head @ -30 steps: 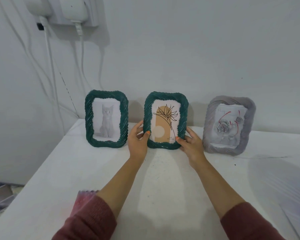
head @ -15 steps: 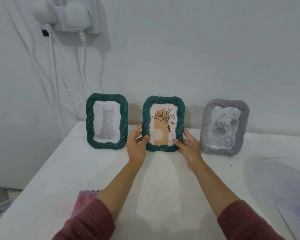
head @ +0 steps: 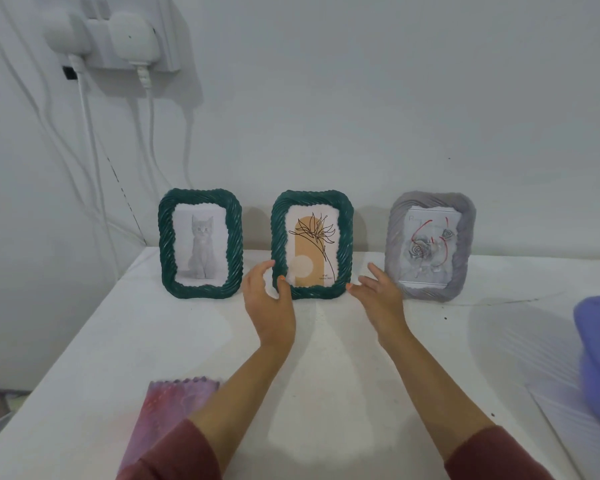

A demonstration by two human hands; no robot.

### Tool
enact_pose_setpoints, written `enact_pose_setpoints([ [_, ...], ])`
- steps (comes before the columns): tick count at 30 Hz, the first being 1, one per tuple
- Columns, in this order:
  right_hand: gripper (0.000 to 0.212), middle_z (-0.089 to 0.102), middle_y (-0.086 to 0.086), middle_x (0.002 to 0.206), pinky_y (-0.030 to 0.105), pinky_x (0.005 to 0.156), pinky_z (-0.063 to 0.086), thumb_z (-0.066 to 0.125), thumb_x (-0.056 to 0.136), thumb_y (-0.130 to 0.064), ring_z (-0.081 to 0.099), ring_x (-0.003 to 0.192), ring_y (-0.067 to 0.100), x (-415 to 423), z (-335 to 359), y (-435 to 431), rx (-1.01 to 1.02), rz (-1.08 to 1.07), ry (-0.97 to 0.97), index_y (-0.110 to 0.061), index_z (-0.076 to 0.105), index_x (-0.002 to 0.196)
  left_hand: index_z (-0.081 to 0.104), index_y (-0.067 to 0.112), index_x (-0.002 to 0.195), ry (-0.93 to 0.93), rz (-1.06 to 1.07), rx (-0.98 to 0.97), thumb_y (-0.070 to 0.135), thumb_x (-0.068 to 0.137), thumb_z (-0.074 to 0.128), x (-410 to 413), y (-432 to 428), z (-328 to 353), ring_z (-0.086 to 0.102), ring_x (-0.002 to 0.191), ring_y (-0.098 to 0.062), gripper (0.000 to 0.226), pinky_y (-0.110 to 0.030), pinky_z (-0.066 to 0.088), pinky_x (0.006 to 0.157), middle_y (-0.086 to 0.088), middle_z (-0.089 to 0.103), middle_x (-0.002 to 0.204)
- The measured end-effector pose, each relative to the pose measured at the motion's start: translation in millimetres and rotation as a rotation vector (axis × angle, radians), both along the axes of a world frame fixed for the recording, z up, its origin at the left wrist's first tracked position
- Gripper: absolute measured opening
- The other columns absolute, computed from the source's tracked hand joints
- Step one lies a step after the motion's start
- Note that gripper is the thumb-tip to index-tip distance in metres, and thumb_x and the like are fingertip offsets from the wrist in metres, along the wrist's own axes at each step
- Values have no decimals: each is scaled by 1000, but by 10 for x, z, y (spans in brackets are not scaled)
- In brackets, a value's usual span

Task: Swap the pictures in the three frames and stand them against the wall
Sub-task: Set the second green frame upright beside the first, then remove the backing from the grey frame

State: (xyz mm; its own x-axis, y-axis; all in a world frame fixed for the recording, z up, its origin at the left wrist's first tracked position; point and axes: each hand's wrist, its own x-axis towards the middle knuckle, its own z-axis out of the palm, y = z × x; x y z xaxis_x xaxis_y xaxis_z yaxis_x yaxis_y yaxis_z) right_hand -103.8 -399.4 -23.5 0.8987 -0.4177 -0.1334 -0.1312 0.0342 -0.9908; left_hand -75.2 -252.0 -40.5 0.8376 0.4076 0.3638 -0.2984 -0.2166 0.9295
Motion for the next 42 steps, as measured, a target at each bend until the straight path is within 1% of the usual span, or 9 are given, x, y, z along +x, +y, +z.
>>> enact_pose_setpoints([
  [5, 25, 62, 7, 94, 7, 63, 43, 63, 79, -3, 56, 73, 11, -219, 253, -482, -277, -525, -306, -4, 66, 104, 60, 10, 94, -357, -334, 211, 3, 82, 53, -318, -467, 57, 50, 84, 1, 15, -10, 48, 74, 4, 52, 91],
  [9, 41, 55, 2, 110, 21, 77, 41, 60, 79, -5, 49, 89, 15, -142, 378, -1030, -285, -703, -306, -14, 56, 119, 54, 7, 114, 15, -679, 159, 6, 89, 55, -312, -904, 241, 48, 88, 6, 26, -11, 45, 79, 3, 51, 101],
  [13, 56, 45, 9, 139, 29, 102, 39, 53, 85, 0, 44, 123, 21, -122, 195, -1305, -193, -507, -209, -24, 42, 135, 21, 12, 144, 226, -715, 270, 8, 92, 50, -121, -1234, 309, 34, 131, -21, 59, -30, 29, 110, -11, 35, 140],
  [16, 59, 52, 13, 128, 5, 77, 47, 51, 89, 3, 50, 114, 19, -145, 103, -1365, -166, -359, -228, -20, 35, 141, 5, 14, 148, 232, -750, 255, -6, 91, 44, -44, -1330, 300, 23, 141, -20, 72, -20, 20, 110, -8, 23, 151],
  [19, 59, 55, 10, 107, 0, 61, 45, 52, 88, 6, 51, 96, 18, -197, 87, -1394, -195, -274, -232, -14, 36, 141, 17, 17, 147, 187, -817, 149, -13, 88, 42, -40, -1331, 282, 40, 131, -20, 70, -20, 39, 103, -3, 35, 145],
  [23, 61, 57, 8, 92, 24, 71, 51, 54, 84, 13, 50, 88, 22, -292, 67, -1422, -210, -212, -223, -13, 41, 138, 32, 22, 142, 204, -702, 205, -11, 88, 46, -59, -1241, 255, 55, 108, -24, 66, -29, 49, 90, -10, 51, 131],
  [28, 60, 57, 1, 82, 36, 69, 50, 54, 84, 13, 52, 74, 18, -607, 115, -1225, -142, -119, -272, -16, 44, 136, 32, 25, 142, 185, -676, 230, -11, 87, 48, -276, -951, 319, 49, 91, -17, 68, -9, 46, 65, -4, 52, 114],
  [36, 56, 54, 3, 84, 31, 68, 50, 58, 83, 9, 53, 82, 17, -1253, 377, -807, -72, 43, -317, -19, 51, 131, 35, 24, 141, 283, -694, 122, -9, 86, 49, -959, -324, 489, 56, 92, -19, 66, -20, 52, 71, -8, 53, 121],
  [42, 45, 55, -9, 81, 13, 67, 50, 62, 80, 1, 59, 74, 5, -1635, 891, -372, -514, 50, -282, -16, 61, 121, 48, 21, 131, 519, -706, 40, 10, 90, 54, -1345, -63, 722, 53, 100, -22, 43, -35, 47, 85, -6, 57, 112],
])
